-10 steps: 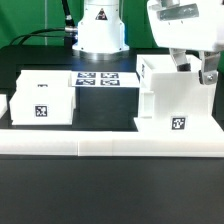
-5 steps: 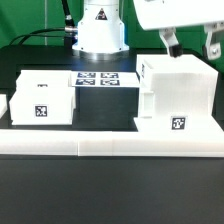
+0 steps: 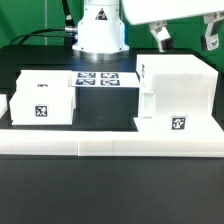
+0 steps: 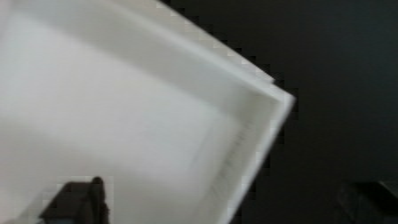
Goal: Assemble drawer
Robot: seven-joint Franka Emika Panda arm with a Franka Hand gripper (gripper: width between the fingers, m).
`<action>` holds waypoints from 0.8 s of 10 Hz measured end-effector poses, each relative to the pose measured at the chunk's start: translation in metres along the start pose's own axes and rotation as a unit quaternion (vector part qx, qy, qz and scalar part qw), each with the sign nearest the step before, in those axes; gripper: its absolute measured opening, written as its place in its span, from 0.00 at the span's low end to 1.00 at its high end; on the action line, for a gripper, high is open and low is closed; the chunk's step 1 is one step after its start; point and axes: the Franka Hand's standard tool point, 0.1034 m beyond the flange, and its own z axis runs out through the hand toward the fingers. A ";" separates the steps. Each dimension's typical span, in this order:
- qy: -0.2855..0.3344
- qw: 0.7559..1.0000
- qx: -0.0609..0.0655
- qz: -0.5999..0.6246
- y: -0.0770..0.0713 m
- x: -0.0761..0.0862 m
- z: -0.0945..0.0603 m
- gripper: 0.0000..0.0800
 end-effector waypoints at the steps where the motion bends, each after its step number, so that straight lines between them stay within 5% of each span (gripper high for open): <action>1: -0.005 0.996 -0.021 -0.086 0.008 0.000 -0.002 0.81; 2: -0.011 0.988 -0.030 -0.153 0.015 0.001 -0.004 0.81; 6: -0.017 0.947 -0.032 -0.318 0.022 0.003 -0.003 0.81; 7: -0.020 0.926 -0.043 -0.375 0.031 0.008 -0.007 0.81; 8: -0.013 0.903 -0.048 -0.426 0.057 0.016 -0.009 0.81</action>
Offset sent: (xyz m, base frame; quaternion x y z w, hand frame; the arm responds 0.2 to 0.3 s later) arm 0.0000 0.0000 0.0000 0.0000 0.0000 -0.1938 0.9810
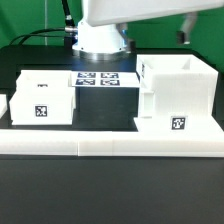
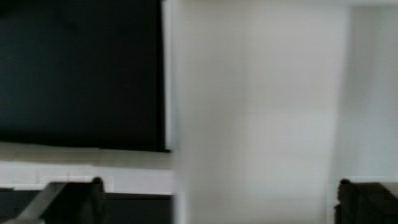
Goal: Assemble drawer
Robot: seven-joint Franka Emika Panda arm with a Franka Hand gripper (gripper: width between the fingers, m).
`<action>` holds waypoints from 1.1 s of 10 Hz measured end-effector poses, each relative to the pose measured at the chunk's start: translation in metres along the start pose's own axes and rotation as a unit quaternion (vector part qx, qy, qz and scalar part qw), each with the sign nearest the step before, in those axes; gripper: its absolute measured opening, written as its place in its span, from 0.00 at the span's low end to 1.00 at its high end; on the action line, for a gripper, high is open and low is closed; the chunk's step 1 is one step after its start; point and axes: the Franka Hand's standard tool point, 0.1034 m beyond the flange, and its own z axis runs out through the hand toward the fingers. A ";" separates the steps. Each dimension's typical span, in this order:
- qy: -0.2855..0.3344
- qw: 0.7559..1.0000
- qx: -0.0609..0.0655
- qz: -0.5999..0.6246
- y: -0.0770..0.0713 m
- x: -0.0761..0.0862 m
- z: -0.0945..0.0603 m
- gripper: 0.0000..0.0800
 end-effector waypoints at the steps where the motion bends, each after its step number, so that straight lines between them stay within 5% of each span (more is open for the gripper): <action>1: 0.001 1.000 -0.006 -0.006 0.023 -0.019 0.003 0.81; 3: 0.006 1.000 -0.015 -0.014 0.065 -0.043 0.011 0.81; 8: 0.002 1.000 -0.014 -0.015 0.072 -0.048 0.017 0.81; 11: 0.000 1.000 -0.020 -0.013 0.098 -0.088 0.047 0.81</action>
Offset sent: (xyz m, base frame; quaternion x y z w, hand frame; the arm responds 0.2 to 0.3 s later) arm -0.0066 -0.0259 -0.0232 0.0483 0.0188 -0.0217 0.9984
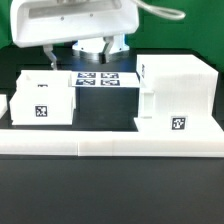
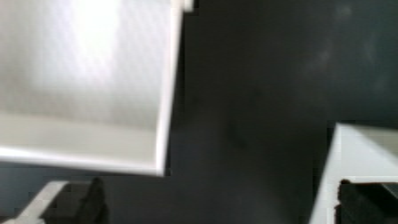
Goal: Assemble drawer
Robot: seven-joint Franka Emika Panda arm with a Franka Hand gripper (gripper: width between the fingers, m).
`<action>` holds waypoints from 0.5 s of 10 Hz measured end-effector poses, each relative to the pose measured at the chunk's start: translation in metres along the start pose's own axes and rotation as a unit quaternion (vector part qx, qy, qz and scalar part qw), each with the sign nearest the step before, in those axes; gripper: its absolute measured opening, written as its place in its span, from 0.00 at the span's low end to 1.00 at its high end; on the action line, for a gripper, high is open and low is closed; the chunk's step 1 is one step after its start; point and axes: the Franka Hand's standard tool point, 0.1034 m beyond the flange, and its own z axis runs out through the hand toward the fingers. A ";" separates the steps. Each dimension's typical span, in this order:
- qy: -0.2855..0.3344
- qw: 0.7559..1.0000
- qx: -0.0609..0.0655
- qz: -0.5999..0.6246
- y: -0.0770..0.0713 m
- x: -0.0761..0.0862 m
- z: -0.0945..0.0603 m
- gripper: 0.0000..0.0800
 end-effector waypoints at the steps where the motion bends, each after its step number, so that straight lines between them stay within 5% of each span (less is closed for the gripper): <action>1: 0.001 1.000 -0.002 0.002 0.004 -0.005 0.009 0.81; 5: -0.007 1.000 -0.008 0.002 0.005 -0.011 0.041 0.81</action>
Offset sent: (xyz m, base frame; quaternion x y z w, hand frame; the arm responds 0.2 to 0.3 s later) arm 0.0044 0.0091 -0.0269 -0.0009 0.0178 0.0131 0.9998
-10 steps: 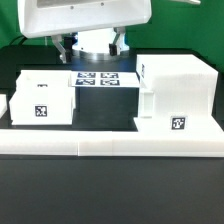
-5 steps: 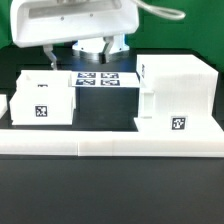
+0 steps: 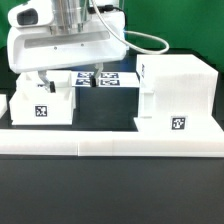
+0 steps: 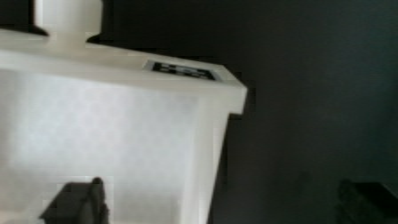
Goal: Assemble drawer
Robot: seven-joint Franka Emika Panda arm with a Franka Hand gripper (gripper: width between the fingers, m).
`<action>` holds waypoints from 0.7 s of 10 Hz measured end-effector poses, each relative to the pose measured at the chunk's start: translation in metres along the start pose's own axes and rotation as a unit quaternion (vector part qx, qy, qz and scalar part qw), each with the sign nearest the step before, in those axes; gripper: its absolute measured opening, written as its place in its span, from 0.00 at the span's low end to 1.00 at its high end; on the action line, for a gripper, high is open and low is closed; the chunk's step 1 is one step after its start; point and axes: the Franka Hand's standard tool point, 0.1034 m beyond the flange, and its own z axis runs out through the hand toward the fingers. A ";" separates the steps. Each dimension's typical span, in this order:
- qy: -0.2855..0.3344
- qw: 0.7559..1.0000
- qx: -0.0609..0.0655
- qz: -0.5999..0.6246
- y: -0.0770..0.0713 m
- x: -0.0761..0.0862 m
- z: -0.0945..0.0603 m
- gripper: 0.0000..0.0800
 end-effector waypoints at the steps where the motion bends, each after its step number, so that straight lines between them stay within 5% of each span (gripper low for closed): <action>1: -0.002 1.000 -0.003 0.001 0.001 -0.003 0.009 0.81; 7: -0.005 1.000 -0.010 0.019 0.005 -0.010 0.032 0.81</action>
Offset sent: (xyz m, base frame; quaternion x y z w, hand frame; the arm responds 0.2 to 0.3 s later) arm -0.0084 -0.0039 -0.0244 -0.0099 0.0075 0.0362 0.9993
